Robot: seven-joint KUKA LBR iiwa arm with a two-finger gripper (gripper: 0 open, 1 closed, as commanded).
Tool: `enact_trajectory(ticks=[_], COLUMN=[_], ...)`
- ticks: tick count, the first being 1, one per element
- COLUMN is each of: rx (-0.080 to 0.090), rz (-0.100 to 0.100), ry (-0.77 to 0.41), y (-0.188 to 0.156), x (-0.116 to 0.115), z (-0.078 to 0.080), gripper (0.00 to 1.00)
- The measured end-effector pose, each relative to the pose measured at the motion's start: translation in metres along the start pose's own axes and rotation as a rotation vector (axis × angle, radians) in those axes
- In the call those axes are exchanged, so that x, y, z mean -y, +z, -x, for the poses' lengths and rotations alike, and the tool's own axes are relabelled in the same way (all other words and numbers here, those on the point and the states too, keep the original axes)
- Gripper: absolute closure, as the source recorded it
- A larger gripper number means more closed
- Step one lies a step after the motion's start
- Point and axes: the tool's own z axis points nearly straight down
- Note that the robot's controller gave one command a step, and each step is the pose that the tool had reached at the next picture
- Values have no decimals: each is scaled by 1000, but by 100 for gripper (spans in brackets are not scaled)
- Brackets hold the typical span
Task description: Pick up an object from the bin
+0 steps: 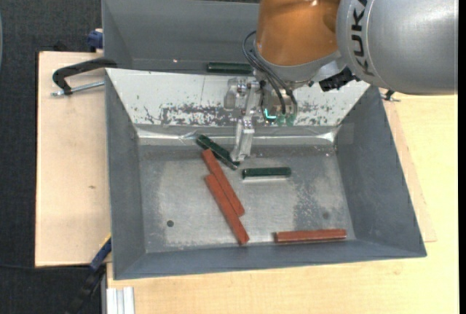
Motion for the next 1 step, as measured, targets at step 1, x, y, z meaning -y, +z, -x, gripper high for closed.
enact_trajectory(ticks=[1], rx=[8], rz=[1], ry=[2], y=[-5], x=[1], z=[2], gripper=[0])
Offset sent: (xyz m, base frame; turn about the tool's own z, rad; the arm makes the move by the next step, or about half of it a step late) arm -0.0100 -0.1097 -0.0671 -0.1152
